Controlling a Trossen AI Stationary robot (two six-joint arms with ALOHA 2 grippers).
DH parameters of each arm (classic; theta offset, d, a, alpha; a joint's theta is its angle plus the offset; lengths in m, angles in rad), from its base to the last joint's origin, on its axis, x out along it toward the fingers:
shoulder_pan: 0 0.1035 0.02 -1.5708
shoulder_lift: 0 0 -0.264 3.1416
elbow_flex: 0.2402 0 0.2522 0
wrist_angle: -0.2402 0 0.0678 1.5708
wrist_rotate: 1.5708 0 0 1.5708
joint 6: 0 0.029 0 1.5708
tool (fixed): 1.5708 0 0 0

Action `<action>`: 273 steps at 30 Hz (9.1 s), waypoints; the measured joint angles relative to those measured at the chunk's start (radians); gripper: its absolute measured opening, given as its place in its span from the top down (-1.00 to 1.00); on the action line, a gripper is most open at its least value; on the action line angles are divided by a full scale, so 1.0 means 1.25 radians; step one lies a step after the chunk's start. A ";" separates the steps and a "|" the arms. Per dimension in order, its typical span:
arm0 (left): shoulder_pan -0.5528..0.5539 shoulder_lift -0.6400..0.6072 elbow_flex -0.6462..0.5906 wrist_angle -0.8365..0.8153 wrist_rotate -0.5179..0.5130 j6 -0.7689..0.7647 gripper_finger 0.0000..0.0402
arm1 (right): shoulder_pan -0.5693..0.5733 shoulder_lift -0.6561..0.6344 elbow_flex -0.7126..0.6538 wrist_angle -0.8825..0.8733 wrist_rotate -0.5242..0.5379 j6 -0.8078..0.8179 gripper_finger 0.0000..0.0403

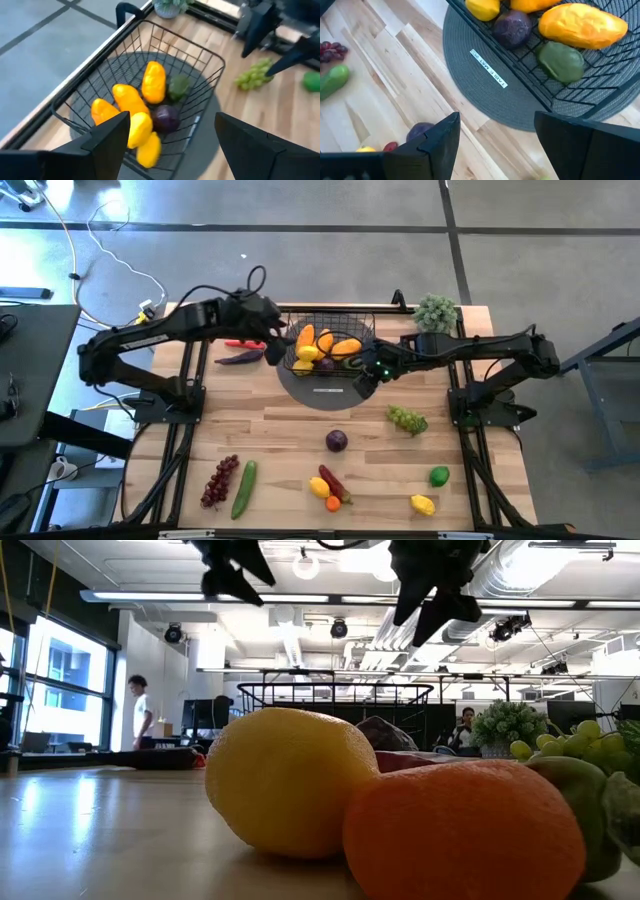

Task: Build produce basket
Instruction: Put the purple plum into the black wire basket

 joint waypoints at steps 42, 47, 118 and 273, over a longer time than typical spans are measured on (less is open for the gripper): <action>-0.202 -0.061 0.000 -0.187 -0.007 -0.331 -0.38 | 0.272 0.006 0.000 0.094 0.073 -0.338 -0.23; -0.213 -0.061 0.000 -0.187 -0.031 -0.334 -0.38 | 0.284 0.008 0.000 0.101 0.044 -0.386 -0.23; -0.215 -0.060 0.000 -0.220 -0.033 -0.331 -0.38 | 0.230 0.370 0.000 0.255 -0.059 -0.357 -0.23; -0.215 -0.058 0.000 -0.082 -0.045 -0.272 -0.38 | -0.248 0.344 0.073 0.311 -0.168 -0.492 -0.24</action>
